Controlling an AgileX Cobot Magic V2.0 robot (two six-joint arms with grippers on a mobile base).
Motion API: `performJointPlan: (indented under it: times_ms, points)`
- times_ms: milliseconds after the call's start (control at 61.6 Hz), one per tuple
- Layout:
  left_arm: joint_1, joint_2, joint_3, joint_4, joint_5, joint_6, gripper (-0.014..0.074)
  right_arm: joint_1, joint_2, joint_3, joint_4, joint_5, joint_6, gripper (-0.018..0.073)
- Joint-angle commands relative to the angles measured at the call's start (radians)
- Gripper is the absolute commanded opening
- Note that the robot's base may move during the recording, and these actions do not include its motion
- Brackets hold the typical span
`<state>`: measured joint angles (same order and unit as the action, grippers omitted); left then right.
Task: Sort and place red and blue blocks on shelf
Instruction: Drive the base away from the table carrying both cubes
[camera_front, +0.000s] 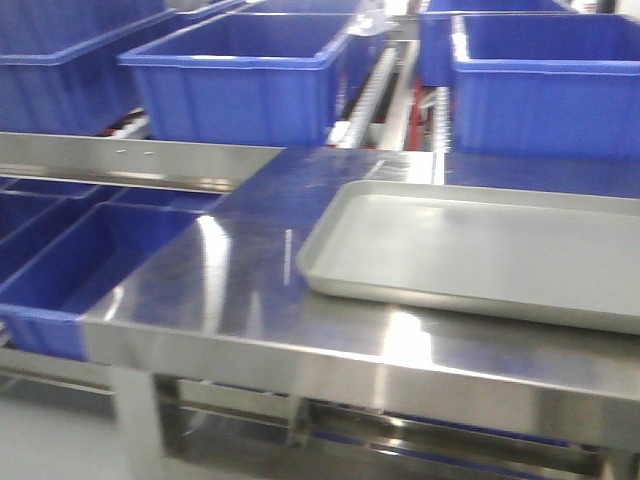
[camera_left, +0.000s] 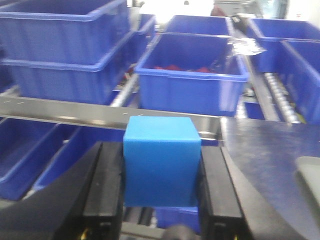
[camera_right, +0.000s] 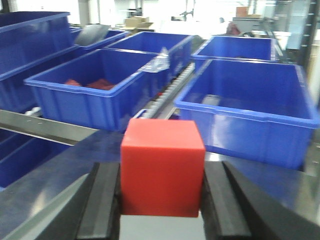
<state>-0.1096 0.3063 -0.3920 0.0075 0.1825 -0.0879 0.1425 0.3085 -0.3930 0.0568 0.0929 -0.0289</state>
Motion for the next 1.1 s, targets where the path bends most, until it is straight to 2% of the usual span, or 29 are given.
performJointPlan:
  times_ms: [0,1087]
  points:
    - [0.001,0.007,-0.031,-0.008,-0.085,-0.002,0.0122,-0.005,0.005,-0.027,0.000,-0.093,-0.009,0.0257]
    - [-0.001,0.007,-0.031,-0.008,-0.085,-0.002,0.0122,-0.005,0.005,-0.027,0.000,-0.093,-0.009,0.0257]
